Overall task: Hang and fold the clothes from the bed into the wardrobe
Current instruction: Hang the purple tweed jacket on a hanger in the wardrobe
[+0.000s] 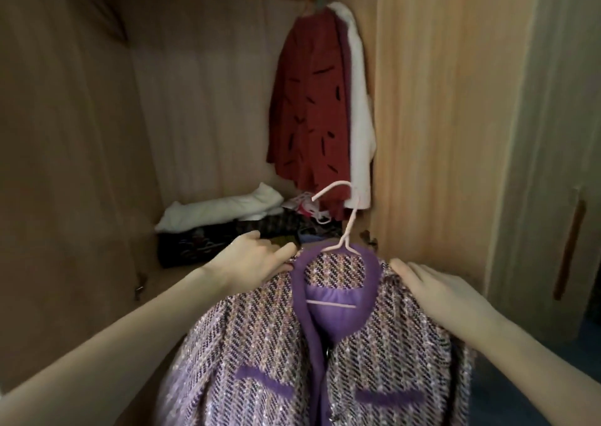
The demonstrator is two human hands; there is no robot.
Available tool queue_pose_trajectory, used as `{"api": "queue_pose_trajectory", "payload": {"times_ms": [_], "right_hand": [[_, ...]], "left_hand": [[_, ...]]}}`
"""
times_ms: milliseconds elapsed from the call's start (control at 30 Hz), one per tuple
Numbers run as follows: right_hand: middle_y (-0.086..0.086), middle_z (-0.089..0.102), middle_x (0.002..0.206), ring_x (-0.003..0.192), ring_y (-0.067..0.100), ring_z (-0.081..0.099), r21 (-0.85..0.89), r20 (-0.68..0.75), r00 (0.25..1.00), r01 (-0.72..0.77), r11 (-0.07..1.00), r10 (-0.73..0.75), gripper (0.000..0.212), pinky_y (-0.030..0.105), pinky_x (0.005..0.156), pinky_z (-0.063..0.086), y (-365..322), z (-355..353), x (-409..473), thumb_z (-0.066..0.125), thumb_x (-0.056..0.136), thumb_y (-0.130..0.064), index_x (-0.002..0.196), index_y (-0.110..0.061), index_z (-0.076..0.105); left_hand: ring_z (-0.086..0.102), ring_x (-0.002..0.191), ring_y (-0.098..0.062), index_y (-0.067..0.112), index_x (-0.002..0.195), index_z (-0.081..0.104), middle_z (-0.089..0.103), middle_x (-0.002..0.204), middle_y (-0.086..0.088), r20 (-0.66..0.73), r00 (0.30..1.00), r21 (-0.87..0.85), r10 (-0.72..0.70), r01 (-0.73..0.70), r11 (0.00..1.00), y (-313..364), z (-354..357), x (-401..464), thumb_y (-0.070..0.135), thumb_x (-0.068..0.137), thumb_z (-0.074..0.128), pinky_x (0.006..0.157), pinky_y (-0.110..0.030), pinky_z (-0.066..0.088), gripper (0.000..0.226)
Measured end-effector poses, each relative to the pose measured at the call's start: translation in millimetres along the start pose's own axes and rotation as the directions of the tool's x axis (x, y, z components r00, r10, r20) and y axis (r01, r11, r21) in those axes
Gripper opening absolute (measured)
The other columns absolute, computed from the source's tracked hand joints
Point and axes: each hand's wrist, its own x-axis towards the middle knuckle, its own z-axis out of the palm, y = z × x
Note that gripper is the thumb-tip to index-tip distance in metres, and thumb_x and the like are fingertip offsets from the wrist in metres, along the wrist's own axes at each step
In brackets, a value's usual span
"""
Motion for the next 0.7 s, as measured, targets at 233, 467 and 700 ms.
{"api": "queue_pose_trajectory", "payload": {"times_ms": [233, 467, 700], "right_hand": [[0.005, 0.031, 0.152, 0.133, 0.021, 0.04, -0.024, -0.054, 0.991, 0.119, 0.993, -0.12, 0.077, 0.036, 0.091, 0.05, -60, -9, 81, 0.047, 0.093, -0.009, 0.153, -0.018, 0.0], [0.006, 0.05, 0.134, 0.117, 0.022, 0.056, -0.1, -0.196, 0.952, 0.219, 0.971, -0.235, 0.077, 0.034, 0.071, 0.054, -77, -3, 154, 0.047, 0.084, 0.004, 0.152, -0.013, 0.016], [0.007, 0.065, 0.095, 0.077, 0.024, 0.068, -0.155, -0.345, 0.888, 0.265, 0.952, -0.303, 0.072, 0.034, 0.039, 0.046, -36, 4, 236, 0.049, 0.066, 0.006, 0.136, -0.007, 0.038]], "left_hand": [[0.062, 0.057, -0.022, 0.019, 0.105, 0.042, 0.063, 0.066, 0.003, 0.072, 0.983, 0.089, -0.171, 0.164, 0.982, -60, 4, -76, 0.045, 0.096, 0.031, 0.06, -0.032, 0.044, 0.03], [0.062, 0.058, -0.025, 0.016, 0.108, 0.051, 0.062, 0.061, 0.001, 0.094, 0.94, 0.183, -0.328, 0.307, 0.934, -99, 31, -107, 0.044, 0.097, 0.033, 0.062, -0.035, 0.044, 0.035], [0.067, 0.076, -0.023, 0.022, 0.114, 0.035, 0.071, 0.081, -0.001, 0.161, 0.935, 0.228, -0.317, 0.277, 0.933, -152, 53, -60, 0.045, 0.102, 0.031, 0.08, -0.038, 0.04, 0.026]]}}
